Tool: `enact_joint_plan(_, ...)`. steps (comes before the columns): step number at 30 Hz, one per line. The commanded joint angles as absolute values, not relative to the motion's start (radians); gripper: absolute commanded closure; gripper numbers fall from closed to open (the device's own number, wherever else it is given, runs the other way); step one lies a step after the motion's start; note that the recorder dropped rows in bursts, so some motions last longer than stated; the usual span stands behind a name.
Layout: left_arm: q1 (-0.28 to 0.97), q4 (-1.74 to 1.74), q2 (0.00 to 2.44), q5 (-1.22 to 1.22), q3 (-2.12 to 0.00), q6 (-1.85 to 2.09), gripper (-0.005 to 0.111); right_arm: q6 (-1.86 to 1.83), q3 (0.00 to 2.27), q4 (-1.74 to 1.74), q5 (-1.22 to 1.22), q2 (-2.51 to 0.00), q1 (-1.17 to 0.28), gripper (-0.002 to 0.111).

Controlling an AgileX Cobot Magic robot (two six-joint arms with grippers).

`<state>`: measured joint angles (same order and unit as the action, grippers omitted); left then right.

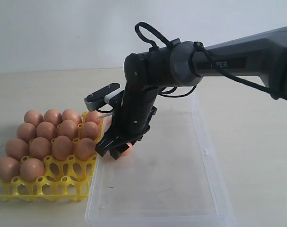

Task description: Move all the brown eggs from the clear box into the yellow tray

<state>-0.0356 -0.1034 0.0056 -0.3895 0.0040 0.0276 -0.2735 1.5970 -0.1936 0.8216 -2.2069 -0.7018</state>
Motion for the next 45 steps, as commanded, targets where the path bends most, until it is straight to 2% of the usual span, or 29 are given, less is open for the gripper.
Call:
enact_joint_plan(1, -0.028, -0.101, 0.000, -0.380, 0.000, 0.023, 0.107, -0.398, 1.602, -0.272, 0.811, -2.212, -0.714, 0.098)
enact_joint_plan(4, -0.028, -0.101, 0.000, -0.380, 0.000, 0.023, 0.107, -0.400, 1.602, -0.272, 0.801, -2.212, -0.720, 0.089)
enact_joint_plan(6, -0.028, -0.101, 0.000, -0.380, 0.000, 0.023, 0.107, -0.402, 1.602, -0.277, 0.799, -2.212, -0.728, 0.089)
enact_joint_plan(8, -0.028, -0.101, 0.000, -0.380, 0.000, 0.023, 0.107, -0.405, 1.602, -0.277, 0.798, -2.212, -0.732, 0.093)
enact_joint_plan(11, -0.028, -0.101, 0.000, -0.380, 0.000, 0.023, 0.107, -0.430, 1.602, -0.284, 0.798, -2.214, -0.739, 0.108)
enact_joint_plan(21, -0.028, -0.101, 0.000, -0.380, 0.000, 0.023, 0.107, -0.278, 1.580, -0.180, 0.714, -2.108, -0.727, 0.108)
enact_joint_plan(24, -0.028, -0.101, 0.000, -0.380, 0.000, 0.023, 0.107, -0.183, 1.505, -0.116, 0.559, -2.026, -0.727, 0.108)
enact_joint_plan(28, -0.028, -0.101, 0.000, -0.380, 0.000, 0.023, 0.107, -0.098, 1.345, -0.107, 0.204, -1.936, -0.770, 0.108)
enact_joint_plan(34, -0.028, -0.101, 0.000, -0.380, 0.000, 0.023, 0.107, 0.147, 1.170, -0.013, -0.222, -1.934, -0.875, 0.108)
enact_joint_plan(45, -0.028, -0.101, 0.000, -0.380, 0.000, 0.023, 0.107, 0.800, 1.112, 0.487, -0.553, -2.055, -0.943, 0.108)
